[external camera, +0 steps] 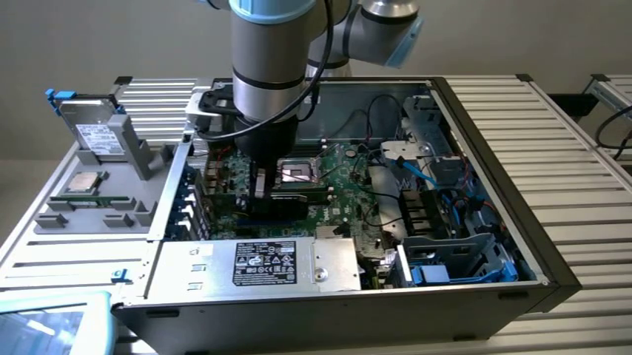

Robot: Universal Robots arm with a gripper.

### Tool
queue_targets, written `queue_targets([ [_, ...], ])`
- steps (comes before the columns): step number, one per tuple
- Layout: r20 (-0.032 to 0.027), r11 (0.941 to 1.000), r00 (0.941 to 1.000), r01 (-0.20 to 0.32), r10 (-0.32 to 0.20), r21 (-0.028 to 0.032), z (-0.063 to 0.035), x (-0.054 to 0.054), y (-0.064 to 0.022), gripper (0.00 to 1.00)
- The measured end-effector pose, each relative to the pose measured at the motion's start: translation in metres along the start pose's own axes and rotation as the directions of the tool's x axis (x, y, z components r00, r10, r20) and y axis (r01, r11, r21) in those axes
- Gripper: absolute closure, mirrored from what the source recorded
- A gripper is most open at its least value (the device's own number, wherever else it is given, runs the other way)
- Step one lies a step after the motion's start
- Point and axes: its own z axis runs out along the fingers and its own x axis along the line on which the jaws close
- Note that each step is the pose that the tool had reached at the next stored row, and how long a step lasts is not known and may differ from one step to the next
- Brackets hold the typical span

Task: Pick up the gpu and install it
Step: 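Insert the gpu into the slot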

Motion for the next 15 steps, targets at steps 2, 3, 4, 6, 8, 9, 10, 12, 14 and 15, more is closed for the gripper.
queue_targets([
  [2,0.0002,1.0000,1.0000,0.000,0.000,0.0001,-0.0004,0.0000,0.0000,0.72],
  [3,0.0003,1.0000,1.0000,0.000,0.000,0.0003,-0.0011,0.0000,0.0001,0.72],
  [4,-0.0001,1.0000,1.0000,0.000,0.000,0.0001,-0.0021,0.0000,0.0002,0.72],
  [6,0.0001,1.0000,1.0000,0.000,0.000,0.0000,-0.0035,0.0000,0.0004,0.72],
  [8,0.0001,1.0000,1.0000,0.000,0.000,0.0001,-0.0035,0.0000,0.0004,0.72],
  [9,0.0000,1.0000,1.0000,0.000,0.000,0.0001,-0.0036,0.0001,0.0004,0.72],
  [10,-0.0001,1.0000,1.0000,0.000,0.000,-0.0001,-0.0037,0.0001,0.0005,0.72],
  [12,-0.0004,1.0000,1.0000,0.000,0.000,-0.0005,-0.0036,0.0001,0.0007,0.72],
  [14,-0.0003,1.0000,1.0000,0.000,0.000,-0.0007,-0.0034,0.0001,0.0012,0.72],
  [15,-0.0002,1.0000,1.0000,0.000,0.000,-0.0007,-0.0032,0.0001,0.0016,0.72],
])
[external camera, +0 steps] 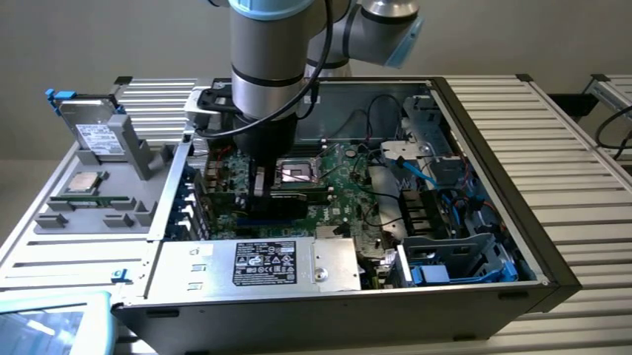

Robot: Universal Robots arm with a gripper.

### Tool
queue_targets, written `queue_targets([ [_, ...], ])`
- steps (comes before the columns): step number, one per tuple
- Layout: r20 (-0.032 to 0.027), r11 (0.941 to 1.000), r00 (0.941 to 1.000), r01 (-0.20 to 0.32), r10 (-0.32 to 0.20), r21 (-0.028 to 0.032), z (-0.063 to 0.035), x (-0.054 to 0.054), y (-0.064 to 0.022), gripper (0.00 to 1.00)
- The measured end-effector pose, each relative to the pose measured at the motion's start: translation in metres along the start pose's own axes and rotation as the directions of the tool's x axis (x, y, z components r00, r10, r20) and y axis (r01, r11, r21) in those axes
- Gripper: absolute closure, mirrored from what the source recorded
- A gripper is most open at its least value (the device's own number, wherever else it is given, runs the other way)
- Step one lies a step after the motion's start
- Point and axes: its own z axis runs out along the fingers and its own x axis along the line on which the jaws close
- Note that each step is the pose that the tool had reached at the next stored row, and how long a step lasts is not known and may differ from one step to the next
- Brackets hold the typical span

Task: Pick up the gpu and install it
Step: 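Insert the gpu into the slot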

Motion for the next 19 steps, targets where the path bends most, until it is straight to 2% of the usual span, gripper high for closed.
queue_targets([
  [19,-0.0005,1.0000,1.0000,0.000,0.000,-0.0008,0.0048,0.0001,0.0011,0.72],
])
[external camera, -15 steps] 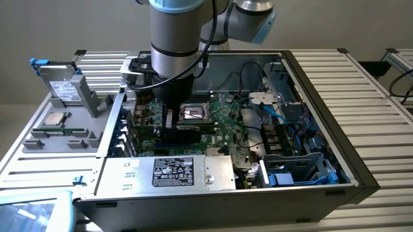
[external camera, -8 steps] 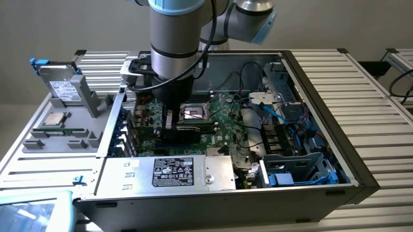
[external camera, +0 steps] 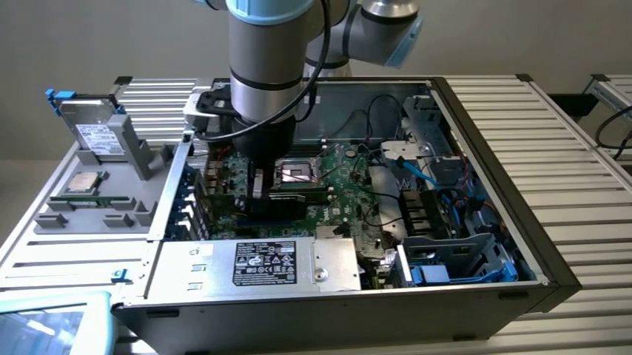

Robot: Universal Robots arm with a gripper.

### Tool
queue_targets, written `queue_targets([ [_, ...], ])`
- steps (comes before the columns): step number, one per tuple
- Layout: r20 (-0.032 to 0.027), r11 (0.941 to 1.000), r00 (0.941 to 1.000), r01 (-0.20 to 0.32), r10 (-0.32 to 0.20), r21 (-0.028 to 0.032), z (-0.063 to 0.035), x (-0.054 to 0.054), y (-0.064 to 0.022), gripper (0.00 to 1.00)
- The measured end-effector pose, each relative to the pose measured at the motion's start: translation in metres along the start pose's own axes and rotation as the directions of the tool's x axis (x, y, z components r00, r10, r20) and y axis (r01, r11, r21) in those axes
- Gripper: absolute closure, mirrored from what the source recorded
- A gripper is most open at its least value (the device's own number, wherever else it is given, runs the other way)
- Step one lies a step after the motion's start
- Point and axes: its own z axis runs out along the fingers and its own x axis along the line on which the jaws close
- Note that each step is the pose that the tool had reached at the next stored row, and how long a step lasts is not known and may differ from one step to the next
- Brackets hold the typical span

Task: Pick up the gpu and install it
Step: 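Insert the gpu into the slot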

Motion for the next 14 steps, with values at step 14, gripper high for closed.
queue_targets([
  [14,0.0003,1.0000,1.0000,0.000,0.000,-0.0019,0.0017,0.0001,0.0015,0.72],
])
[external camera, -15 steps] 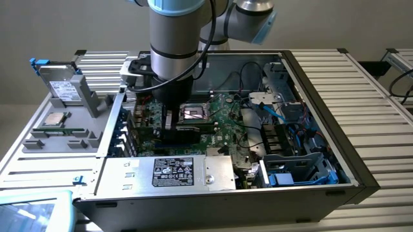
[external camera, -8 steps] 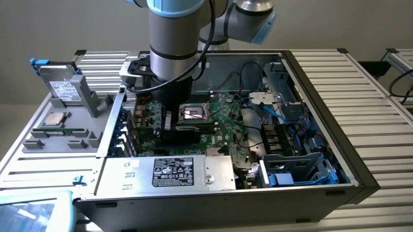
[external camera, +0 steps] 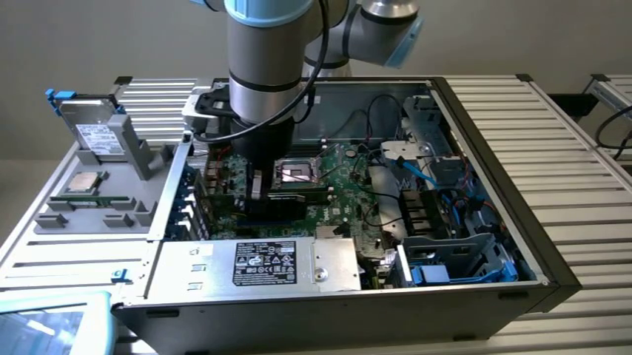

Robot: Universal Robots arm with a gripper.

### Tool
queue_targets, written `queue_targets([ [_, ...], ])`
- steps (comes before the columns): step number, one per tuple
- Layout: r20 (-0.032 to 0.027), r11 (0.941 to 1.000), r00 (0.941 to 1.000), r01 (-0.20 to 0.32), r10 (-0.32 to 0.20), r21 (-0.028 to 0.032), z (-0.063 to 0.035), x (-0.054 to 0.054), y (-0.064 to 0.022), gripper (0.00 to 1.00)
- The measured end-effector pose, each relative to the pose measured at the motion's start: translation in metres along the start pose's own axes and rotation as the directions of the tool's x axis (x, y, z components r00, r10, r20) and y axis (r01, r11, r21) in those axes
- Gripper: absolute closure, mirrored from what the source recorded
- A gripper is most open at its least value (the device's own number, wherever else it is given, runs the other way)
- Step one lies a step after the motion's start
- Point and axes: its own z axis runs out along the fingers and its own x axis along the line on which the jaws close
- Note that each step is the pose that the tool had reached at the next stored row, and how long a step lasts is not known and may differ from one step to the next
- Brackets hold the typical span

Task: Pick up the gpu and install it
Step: 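Insert the gpu into the slot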

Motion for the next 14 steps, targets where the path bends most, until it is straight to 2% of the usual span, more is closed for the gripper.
queue_targets([
  [14,-0.0002,1.0000,1.0000,0.000,0.000,-0.0002,0.0042,-0.0001,-0.0005,0.72],
])
